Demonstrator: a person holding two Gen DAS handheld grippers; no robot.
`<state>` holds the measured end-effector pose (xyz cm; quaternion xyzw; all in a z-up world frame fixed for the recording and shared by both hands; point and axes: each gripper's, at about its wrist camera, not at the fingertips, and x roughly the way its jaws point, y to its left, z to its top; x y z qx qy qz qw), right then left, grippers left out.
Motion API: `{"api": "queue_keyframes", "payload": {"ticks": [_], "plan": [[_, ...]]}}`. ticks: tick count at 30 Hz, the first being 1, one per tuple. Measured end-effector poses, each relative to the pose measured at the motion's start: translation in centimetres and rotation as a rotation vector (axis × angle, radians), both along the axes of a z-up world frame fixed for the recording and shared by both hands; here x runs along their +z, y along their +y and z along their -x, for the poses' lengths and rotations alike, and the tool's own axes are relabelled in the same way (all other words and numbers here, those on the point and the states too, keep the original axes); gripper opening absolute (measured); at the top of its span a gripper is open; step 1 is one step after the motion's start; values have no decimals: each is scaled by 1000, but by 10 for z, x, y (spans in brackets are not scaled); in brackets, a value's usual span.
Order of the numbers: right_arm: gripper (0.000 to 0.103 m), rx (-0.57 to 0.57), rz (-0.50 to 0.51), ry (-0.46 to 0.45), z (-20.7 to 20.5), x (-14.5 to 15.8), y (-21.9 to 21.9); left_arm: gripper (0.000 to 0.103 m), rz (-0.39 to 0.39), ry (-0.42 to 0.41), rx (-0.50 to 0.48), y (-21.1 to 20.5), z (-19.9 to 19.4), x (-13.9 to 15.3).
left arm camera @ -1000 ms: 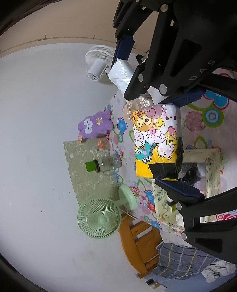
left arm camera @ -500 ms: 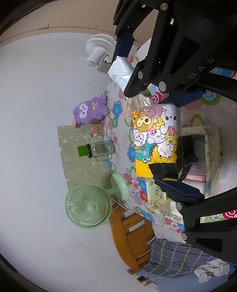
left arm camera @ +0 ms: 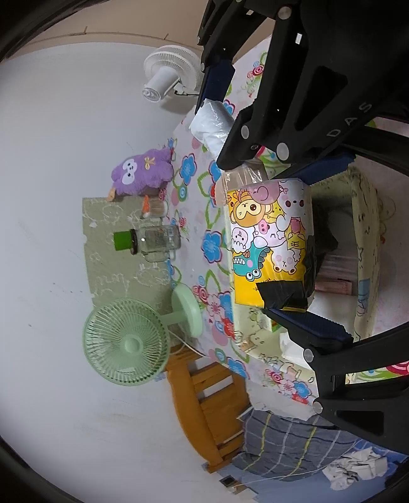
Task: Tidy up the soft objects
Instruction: 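Carry the cartoon packet with the left tool while the right tool carries the white item over the box, then open the left tool inside the box while the right tool releases the white item there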
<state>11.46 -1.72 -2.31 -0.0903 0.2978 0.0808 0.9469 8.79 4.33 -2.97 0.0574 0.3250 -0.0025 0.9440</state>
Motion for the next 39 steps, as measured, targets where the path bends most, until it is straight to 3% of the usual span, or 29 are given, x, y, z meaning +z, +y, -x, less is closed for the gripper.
{"api": "queue_keyframes", "payload": {"ticks": [7,13,18,28,33,35,39], "plan": [[47,23,8,36,-11,-15,15,75,17,47,19,13,-7,-17],[47,46,8,54,-19,-22,25,77,86,78,15,24,-11,-24],[47,86,-15,72,-23,-24,35,87,95,109,29,30,-13,-26],[48,166,-59,122,-29,-30,51,92,105,120,49,42,-10,-26],[55,190,-67,158,-32,-33,55,93,96,121,57,44,-10,-26],[68,187,-58,153,-31,-33,55,93,95,122,60,45,-10,-27],[80,187,-54,116,-24,-28,53,93,105,120,65,46,-9,-26]]}}
